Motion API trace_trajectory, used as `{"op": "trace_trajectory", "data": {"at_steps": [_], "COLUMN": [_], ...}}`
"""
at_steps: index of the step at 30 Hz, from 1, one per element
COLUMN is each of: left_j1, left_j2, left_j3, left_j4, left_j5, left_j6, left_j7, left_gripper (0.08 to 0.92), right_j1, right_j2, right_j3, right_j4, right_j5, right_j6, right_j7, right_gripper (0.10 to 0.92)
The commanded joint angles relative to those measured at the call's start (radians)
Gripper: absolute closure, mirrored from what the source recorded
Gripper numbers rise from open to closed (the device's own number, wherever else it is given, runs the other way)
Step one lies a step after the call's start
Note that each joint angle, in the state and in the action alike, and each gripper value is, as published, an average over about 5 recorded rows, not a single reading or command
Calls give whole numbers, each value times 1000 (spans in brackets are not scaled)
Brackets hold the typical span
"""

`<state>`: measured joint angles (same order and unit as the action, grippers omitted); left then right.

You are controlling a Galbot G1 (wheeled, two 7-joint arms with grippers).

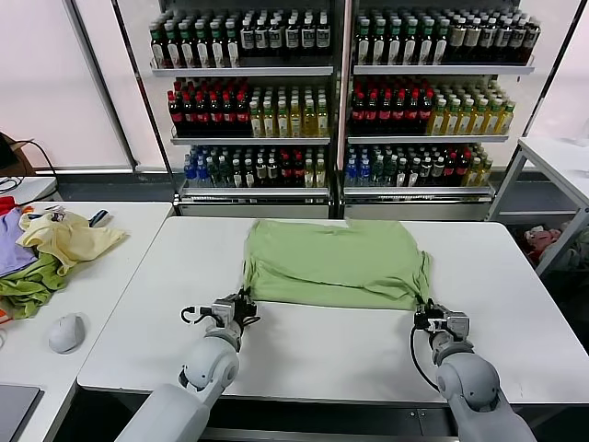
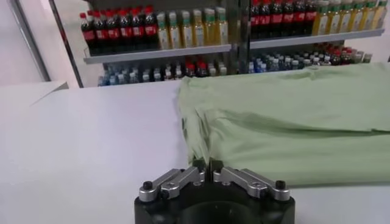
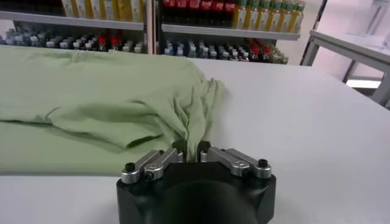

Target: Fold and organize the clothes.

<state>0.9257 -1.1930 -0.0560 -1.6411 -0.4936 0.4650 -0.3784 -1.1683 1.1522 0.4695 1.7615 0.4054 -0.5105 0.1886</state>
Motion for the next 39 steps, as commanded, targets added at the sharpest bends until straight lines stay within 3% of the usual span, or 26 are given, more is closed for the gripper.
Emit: {"op": "trace_trajectory", "data": {"at_steps": [1, 14, 20, 23, 27, 33, 39], "left_j1": [120, 598, 704, 726, 723, 684, 568], "left_j2": [30, 25, 23, 29, 41, 70, 109], "left_j3": [-35, -212, -263, -287, -321, -369, -358], "left_j4": [-156, -535, -597, -610, -624, -636, -575], "left_j5": [-3, 54, 96, 109, 111, 109, 60], "left_j6": [-10, -29, -15, 15, 42, 54, 36], "left_j7": [7, 27, 35, 47, 64, 87, 74], "left_gripper": [891, 891, 891, 891, 853, 684, 511], "right_j1": [-128, -432, -487, -499, -501, -421, -136], "right_j2": [-26, -34, -28, -19, -9, -21, -60], "right_j3": [46, 135, 135, 134, 139, 145, 51], "right_j4": [147, 417, 466, 486, 519, 530, 376], "right_j5": [7, -53, -99, -121, -124, -70, 4], "right_j6": [1, 12, 3, 10, 54, 96, 55], "right_j7": [-5, -12, -14, -21, -23, -7, 28], "right_gripper": [854, 854, 854, 834, 738, 565, 392]}}
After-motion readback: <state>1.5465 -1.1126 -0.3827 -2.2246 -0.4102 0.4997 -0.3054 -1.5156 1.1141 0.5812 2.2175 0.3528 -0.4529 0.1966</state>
